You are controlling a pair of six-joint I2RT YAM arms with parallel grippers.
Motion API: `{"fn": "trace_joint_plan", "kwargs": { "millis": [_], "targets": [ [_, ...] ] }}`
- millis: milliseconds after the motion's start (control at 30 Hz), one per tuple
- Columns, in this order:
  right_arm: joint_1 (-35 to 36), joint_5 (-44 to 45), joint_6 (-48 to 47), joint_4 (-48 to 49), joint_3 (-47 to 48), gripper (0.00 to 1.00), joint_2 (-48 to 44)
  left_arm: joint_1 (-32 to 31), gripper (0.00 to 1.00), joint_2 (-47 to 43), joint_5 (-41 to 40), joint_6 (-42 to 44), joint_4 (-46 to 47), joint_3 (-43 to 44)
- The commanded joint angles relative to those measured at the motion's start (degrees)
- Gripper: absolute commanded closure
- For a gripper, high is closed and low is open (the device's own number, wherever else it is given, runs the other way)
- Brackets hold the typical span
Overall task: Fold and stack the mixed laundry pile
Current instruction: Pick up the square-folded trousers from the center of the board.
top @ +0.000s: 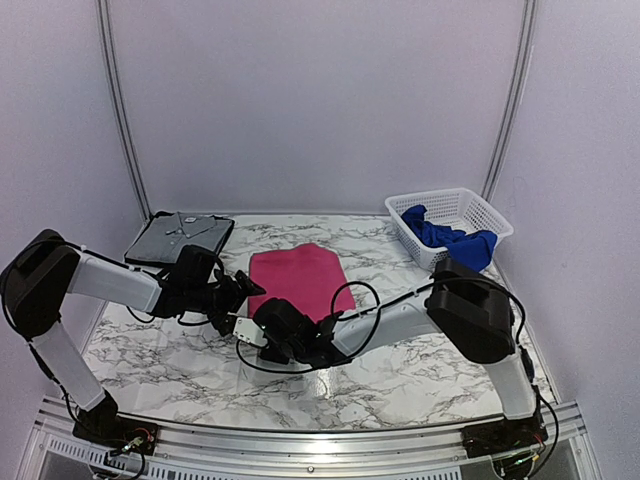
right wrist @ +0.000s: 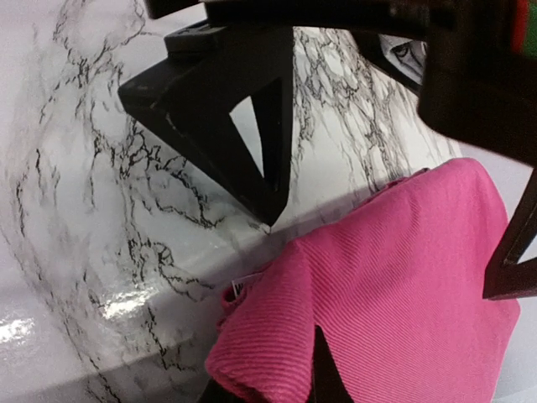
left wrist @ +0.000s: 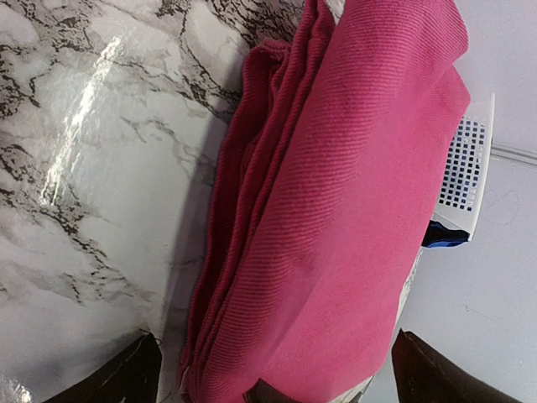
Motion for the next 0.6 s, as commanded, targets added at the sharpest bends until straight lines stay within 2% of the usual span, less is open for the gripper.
{"fn": "trace_joint_plan", "kwargs": {
  "millis": [0,267,567],
  "targets": [
    [-1.59,-3.75,1.91,-12.92,-2.43,1.00,2.43,0.62,0.01,0.04,-0.63,-0.05,1.18,-0.58],
    [-4.02,-8.13,1.81,-8.37,-2.35,1.00,-6.54,0.37,0.01,1.03,0.26,0.50,1.31,0.82],
    [-4.17,-10.12,2.44,-8.47,1.56,1.00,-7.15,-0.68,0.01,4.08,1.88,-2.63,4.20,3.70]
  ]
}}
